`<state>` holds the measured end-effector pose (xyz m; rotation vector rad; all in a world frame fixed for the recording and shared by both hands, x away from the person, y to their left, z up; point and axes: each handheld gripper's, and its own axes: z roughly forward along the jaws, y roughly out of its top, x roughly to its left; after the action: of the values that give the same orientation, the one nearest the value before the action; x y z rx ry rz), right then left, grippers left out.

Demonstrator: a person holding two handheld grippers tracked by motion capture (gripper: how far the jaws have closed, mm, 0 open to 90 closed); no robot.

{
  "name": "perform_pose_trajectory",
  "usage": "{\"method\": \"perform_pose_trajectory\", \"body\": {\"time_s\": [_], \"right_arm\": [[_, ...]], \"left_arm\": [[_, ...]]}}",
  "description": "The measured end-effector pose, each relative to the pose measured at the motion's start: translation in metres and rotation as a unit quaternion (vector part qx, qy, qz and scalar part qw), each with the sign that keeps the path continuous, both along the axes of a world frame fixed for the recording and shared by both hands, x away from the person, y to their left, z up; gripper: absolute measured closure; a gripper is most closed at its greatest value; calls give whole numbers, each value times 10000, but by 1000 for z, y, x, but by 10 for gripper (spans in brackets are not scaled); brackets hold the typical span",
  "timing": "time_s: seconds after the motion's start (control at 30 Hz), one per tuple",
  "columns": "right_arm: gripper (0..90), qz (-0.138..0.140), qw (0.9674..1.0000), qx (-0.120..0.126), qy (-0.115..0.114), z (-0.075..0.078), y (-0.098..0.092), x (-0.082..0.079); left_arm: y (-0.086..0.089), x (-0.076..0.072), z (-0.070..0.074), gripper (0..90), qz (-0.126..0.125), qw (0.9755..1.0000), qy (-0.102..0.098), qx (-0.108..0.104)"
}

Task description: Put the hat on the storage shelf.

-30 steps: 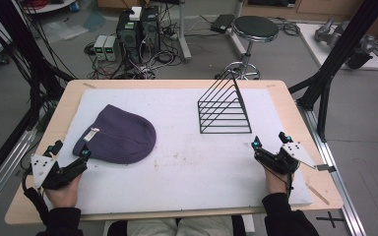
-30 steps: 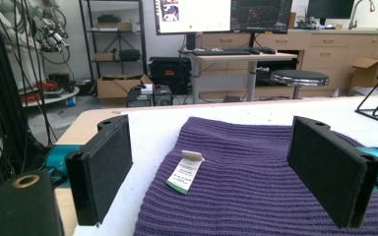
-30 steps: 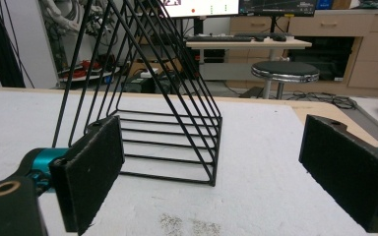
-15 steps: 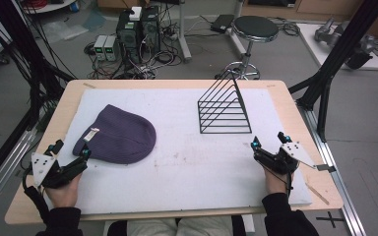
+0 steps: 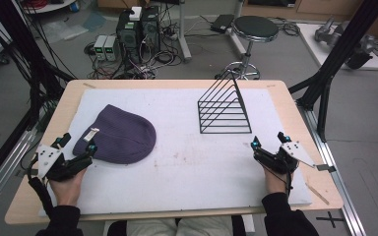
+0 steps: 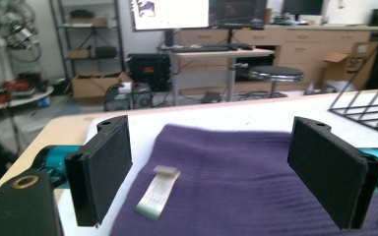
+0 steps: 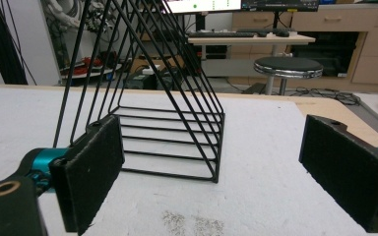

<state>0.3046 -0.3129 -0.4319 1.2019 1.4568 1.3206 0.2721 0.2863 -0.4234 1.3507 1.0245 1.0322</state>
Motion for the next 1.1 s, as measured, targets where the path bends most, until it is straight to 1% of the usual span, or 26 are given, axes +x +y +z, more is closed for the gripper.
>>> {"method": "perform_pose_trajectory", "body": {"time_s": [0.03, 0.07, 0.1, 0.13, 0.17, 0.2, 0.23, 0.27, 0.33, 0.37, 0.4, 0.43, 0.47, 0.53, 0.6, 0.7, 0.73, 0.77, 0.8, 0.83, 0.87, 0.93, 0.97, 1.0, 1.03, 1.1], "right_arm": [[89, 0, 10000, 0, 0, 0, 0, 0], [89, 8, 10000, 0, -1, 0, 0, 0], [89, 12, 10000, 6, 25, 0, 0, 0], [89, 12, 10000, 6, 25, 0, 0, 0], [89, 13, 10000, -7, 33, 0, 0, 1], [89, 13, 10000, -7, 33, 0, 0, 1], [89, 23, 10000, 15, 53, -1, 0, 1], [89, 31, 10000, 19, 55, -1, 1, 1], [89, 39, 10000, 13, 51, 0, 1, 1], [89, 44, 10000, 7, 44, 0, 0, 1], [89, 43, 10000, 17, 52, 0, 1, 1], [89, 47, 10000, 10, 41, -1, 1, 1], [89, 52, 10000, 4, 39, -1, 0, 1], [89, 54, 10000, 3, 44, -1, 0, 1], [89, 59, 10000, 3, 55, -1, 1, 1], [89, 55, 10000, 0, 62, -1, 1, 2], [89, 68, 9999, 25, 90, -1, 1, 2], [89, 69, 9999, 23, 89, -1, 1, 2], [89, 71, 9999, 15, 91, -1, 1, 2], [89, 81, 9999, 2, 78, -1, 2, 2], [89, 87, 9999, 3, 88, -1, 2, 2], [89, 83, 9999, -10, 94, -1, 2, 2], [89, 85, 9999, 2, 99, -1, 2, 3], [89, 99, 9999, 13, 111, -1, 2, 3], [89, 103, 9999, 23, 128, -2, 2, 3], [89, 107, 9999, 15, 127, -2, 2, 3]], "left_arm": [[0, 0, 0, 170, 0, 10000, 0, 0], [-3, 2, 2, 170, -61, 10000, 31, 50], [-9, 4, 6, 170, -195, 9998, 84, 30], [-9, 4, 6, 170, -195, 9998, 84, 30], [-15, 6, 10, 170, -291, 9995, 110, 80], [-15, 6, 10, 170, -291, 9995, 110, 80], [-20, 7, 14, 170, -346, 9992, 129, 183], [-22, 8, 15, 170, -368, 9990, 134, 208], [-23, 9, 17, 171, -393, 9989, 148, 223], [-24, 10, 19, 171, -441, 9984, 194, 289], [-24, 10, 19, 171, -441, 9984, 194, 289], [-24, 11, 22, 171, -479, 9979, 242, 360], [-24, 11, 23, 172, -499, 9976, 279, 378], [-23, 11, 24, 172, -523, 9974, 319, 390], [-23, 13, 25, 172, -573, 9969, 408, 345], [-25, 14, 25, 173, -632, 9962, 460, 394], [-26, 15, 26, 173, -671, 9955, 497, 446], [-28, 17, 28, 173, -728, 9941, 570, 559], [-29, 18, 29, 172, -774, 9933, 611, 606], [-29, 18, 29, 171, -774, 9933, 611, 606], [-32, 20, 32, 171, -856, 9918, 658, 684], [-35, 22, 35, 171, -924, 9906, 701, 726], [-35, 22, 35, 171, -924, 9906, 701, 726], [-37, 26, 38, 171, -1007, 9890, 788, 746], [-38, 27, 39, 172, -1034, 9884, 812, 764], [-38, 29, 40, 172, -1076, 9878, 835, 751]]}}
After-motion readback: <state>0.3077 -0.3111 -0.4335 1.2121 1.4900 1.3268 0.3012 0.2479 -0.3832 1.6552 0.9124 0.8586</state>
